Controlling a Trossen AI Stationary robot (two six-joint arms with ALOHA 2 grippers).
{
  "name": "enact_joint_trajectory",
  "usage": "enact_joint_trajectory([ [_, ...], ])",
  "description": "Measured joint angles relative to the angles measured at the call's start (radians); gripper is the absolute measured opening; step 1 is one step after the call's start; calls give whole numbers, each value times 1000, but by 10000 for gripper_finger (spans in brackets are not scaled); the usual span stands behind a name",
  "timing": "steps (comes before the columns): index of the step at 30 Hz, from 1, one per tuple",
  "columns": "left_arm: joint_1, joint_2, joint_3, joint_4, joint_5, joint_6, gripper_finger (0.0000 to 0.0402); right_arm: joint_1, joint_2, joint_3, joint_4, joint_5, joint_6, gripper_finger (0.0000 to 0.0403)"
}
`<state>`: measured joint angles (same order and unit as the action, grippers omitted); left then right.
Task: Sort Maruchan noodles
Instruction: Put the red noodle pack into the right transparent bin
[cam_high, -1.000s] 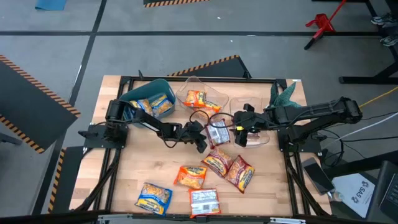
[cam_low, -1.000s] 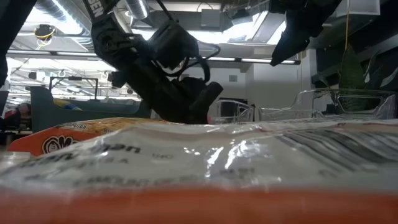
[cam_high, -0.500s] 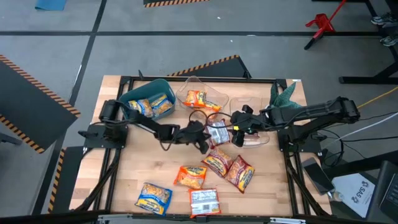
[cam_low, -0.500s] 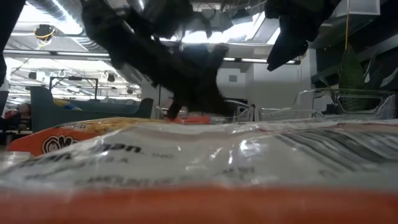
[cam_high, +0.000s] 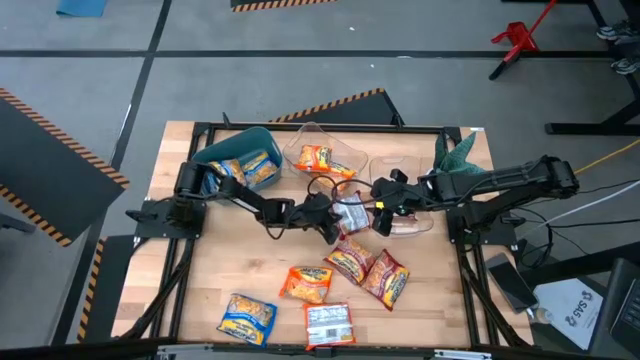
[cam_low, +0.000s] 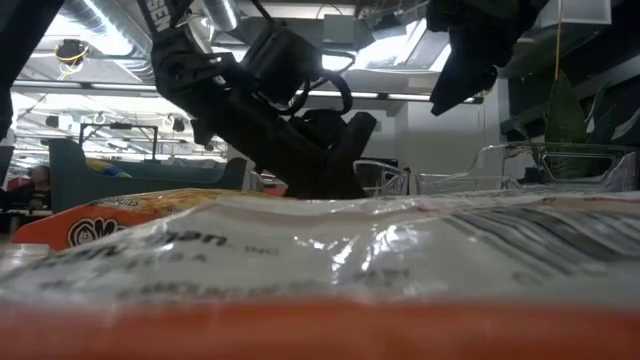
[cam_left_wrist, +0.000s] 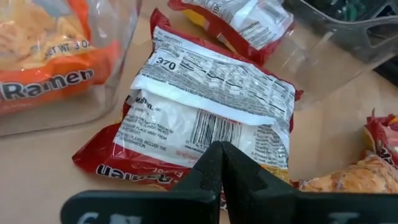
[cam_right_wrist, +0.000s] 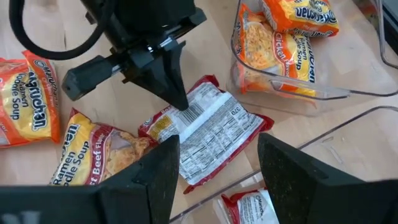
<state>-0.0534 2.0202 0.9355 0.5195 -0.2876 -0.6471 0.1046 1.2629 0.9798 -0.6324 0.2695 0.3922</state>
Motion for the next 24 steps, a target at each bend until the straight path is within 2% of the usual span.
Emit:
enact_joint_trajectory([
  [8,-44,-4,2,-79,-2,-40,0,0,17,0,4,10,56,200],
  [18,-87,-7,3,-152,-51,-153,0,0,119,1,56,8,83,200],
  [24,-94,-10,3,-176,-39,-189,0,0,175,0,61,4,136,200],
])
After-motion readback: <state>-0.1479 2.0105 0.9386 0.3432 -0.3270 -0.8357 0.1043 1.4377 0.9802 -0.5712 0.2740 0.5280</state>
